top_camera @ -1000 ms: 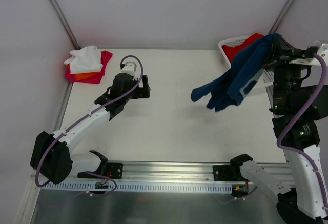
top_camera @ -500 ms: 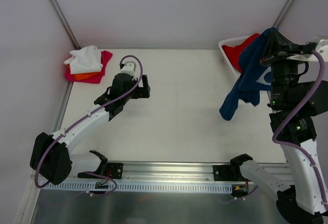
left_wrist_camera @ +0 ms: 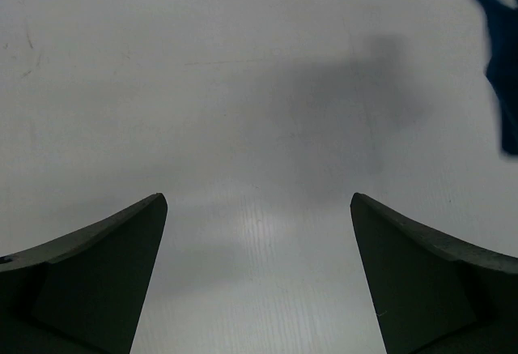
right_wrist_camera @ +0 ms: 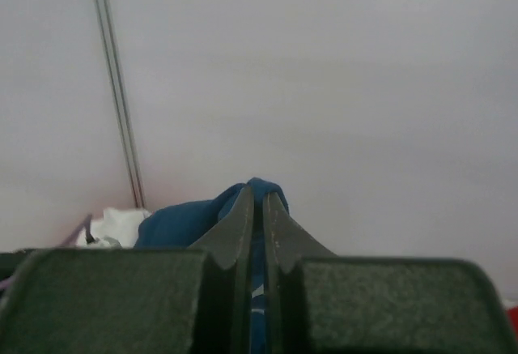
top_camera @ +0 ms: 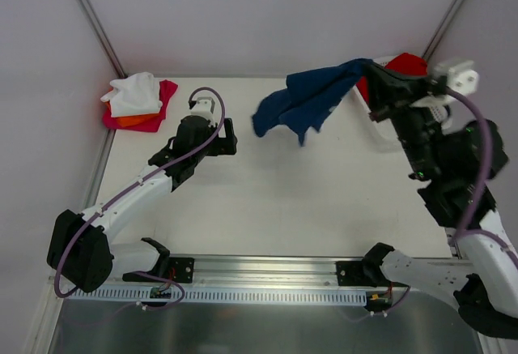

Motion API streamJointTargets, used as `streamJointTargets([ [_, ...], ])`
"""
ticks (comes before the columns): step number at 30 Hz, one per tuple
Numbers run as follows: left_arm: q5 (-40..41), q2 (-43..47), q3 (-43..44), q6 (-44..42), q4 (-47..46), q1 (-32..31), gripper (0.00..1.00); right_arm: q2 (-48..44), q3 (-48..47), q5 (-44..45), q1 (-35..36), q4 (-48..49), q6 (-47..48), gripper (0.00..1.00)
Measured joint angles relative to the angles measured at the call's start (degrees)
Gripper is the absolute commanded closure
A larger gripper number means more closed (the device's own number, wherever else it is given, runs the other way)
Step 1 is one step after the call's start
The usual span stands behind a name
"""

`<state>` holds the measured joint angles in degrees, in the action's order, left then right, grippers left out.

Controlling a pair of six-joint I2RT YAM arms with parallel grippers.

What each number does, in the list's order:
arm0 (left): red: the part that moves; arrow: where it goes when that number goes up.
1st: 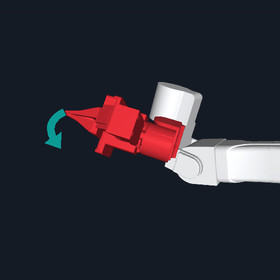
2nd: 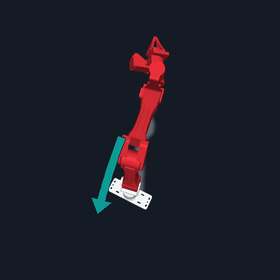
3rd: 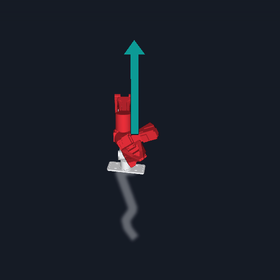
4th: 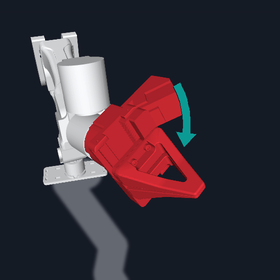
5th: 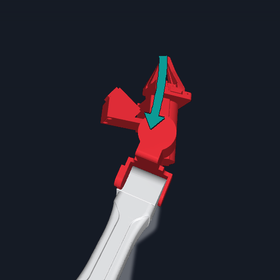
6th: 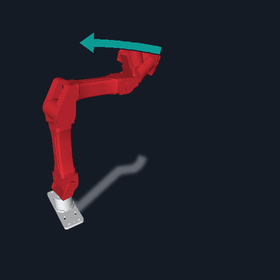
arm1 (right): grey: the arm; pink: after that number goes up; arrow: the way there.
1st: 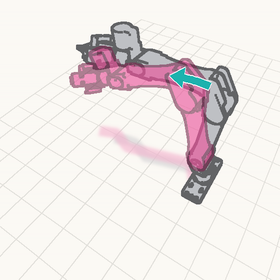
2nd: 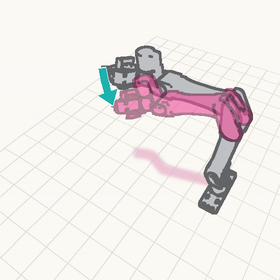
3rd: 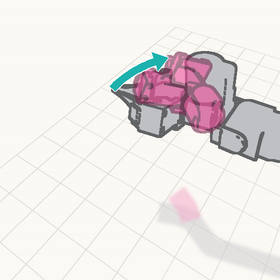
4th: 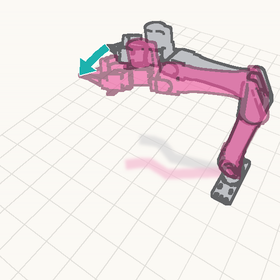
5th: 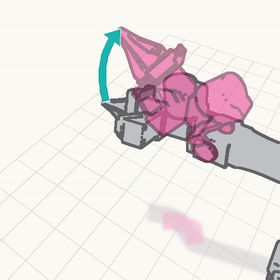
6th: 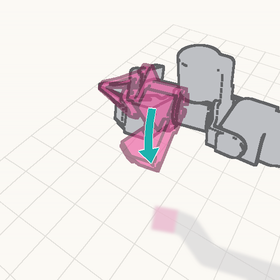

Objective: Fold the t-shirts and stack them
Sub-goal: Move the tshirt to the center of the board

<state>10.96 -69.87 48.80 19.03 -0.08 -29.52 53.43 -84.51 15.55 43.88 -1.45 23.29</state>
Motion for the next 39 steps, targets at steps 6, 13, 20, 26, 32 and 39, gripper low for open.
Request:
streamJointTargets([
  [6,0.0,-0.4,0.0,0.2,0.0,0.0,0.01,-14.2,3.7,0.4,0.0,11.1,2.4,1.0],
  [13,0.0,-0.6,0.0,0.9,0.0,0.0,0.01,-4.7,6.6,13.0,-1.3,15.7,7.3,1.0],
  [20,0.0,-0.6,0.0,0.9,0.0,0.0,0.01,21.2,8.9,14.8,-7.8,-0.9,-1.1,1.0],
  [26,0.0,-0.6,0.0,0.9,0.0,0.0,0.01,38.8,-4.0,11.0,-5.5,-15.9,-4.4,1.0],
  [32,0.1,-0.6,0.0,0.9,0.0,0.0,0.01,27.3,0.6,11.4,2.3,-9.7,-2.3,1.0],
  [39,0.0,-0.7,0.0,1.0,0.0,0.0,0.01,-6.6,25.2,18.1,3.4,17.7,3.7,1.0],
])
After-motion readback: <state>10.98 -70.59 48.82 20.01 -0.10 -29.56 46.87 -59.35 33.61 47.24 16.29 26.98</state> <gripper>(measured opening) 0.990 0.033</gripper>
